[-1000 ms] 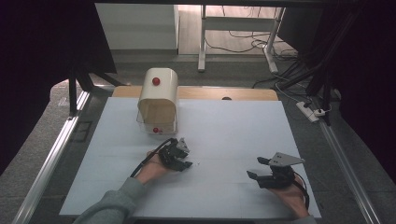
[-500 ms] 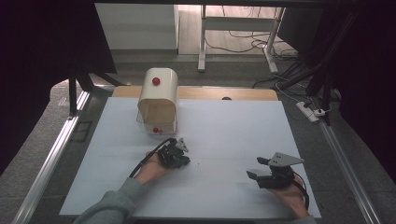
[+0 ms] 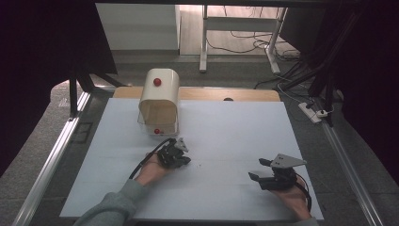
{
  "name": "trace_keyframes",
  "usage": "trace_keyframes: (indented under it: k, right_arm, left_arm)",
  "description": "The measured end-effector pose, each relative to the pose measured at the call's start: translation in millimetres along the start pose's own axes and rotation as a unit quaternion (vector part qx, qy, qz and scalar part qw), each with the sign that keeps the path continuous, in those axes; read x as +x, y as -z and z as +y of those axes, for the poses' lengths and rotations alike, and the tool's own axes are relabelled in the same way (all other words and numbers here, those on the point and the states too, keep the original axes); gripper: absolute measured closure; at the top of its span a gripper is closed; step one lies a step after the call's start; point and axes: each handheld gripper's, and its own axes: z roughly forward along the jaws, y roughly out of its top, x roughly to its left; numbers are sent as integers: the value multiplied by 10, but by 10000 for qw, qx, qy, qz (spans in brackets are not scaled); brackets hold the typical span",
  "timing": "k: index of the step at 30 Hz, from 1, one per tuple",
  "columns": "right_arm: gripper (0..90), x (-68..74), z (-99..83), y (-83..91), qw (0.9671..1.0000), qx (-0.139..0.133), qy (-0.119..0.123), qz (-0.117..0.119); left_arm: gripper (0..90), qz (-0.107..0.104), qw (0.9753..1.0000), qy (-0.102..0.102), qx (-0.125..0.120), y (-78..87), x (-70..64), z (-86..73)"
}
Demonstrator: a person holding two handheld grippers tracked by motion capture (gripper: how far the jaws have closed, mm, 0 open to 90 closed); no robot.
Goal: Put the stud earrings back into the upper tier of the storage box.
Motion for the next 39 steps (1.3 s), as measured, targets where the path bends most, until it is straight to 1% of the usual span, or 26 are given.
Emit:
trace_keyframes:
  k: [6, 11, 12, 13, 14, 16, 17, 18, 22, 23, 25, 26, 28, 29, 31, 34, 36, 38, 39]
  right_arm:
    - [282, -4, 0, 6, 10000, -8, -17, -10]
    - [282, -3, 0, 4, 10000, -4, -10, -7]
    - [282, -3, 0, 5, 10000, -10, -14, -9]
    - [282, -5, 0, 6, 10000, -15, -17, -10]
    - [282, -5, 0, 6, 10000, -15, -17, -10]
    - [282, -6, 0, 6, 10000, -18, -19, -12]
    - [282, -6, 0, 5, 10000, -20, -24, -8]
    - [282, -6, 0, 5, 10000, -20, -24, -8]
    - [282, -7, 0, 5, 10000, -24, -31, -9]
    - [282, -7, 0, 6, 10000, -24, -30, -8]
    - [282, -7, 0, 7, 10000, -27, -33, -7]
    - [282, -6, 0, 8, 10000, -29, -36, -7]
    - [283, -6, 1, 7, 10000, -48, -36, -1]
    - [283, -6, 1, 8, 10000, -48, -35, 0]
    - [284, -4, 1, 9, 10000, -52, -31, -4]
    - [284, -5, 2, 12, 10000, -52, -28, 1]
    - [284, -6, 2, 14, 10000, -48, -25, -11]
    - [285, -8, 3, 16, 10000, -48, -24, -7]
    - [285, -7, 1, 13, 10000, -74, -37, -3]
  left_arm:
    - [888, -3, 10000, -1, -6, -8, -5, 1]
    - [882, 90, 9999, 56, -93, -3, -2, 5]
    - [870, 93, 9998, 63, -132, 0, 0, 6]
    - [838, 96, 9997, 81, -188, 5, 4, 7]
    - [838, 79, 9996, 101, -239, 8, 8, 8]
    - [808, 72, 9996, 107, -269, 9, 10, 8]
    - [771, 67, 9996, 93, -263, 6, 9, 7]
    - [771, 58, 9997, 71, -240, 2, 7, 7]
    - [714, 69, 9999, 22, -153, -33, 1, 11]
    - [719, 87, 9999, 12, -112, -48, -3, 12]
    - [734, 81, 9999, 11, -111, -51, -3, 11]
    - [763, 102, 9999, -20, -97, -50, -6, 10]
    - [828, 78, 9999, -46, -83, -51, -24, 11]
    - [843, 105, 9999, -70, -68, -50, -34, 14]
    - [849, 119, 9999, -75, -51, -49, -39, 16]
    - [854, 62, 9999, -29, -84, -44, -21, 7]
    - [855, 88, 9999, -34, -91, -30, -15, 2]
    - [855, 75, 9998, 14, -177, -1, -8, -3]
    - [855, 36, 9997, 44, -243, 26, -1, -6]
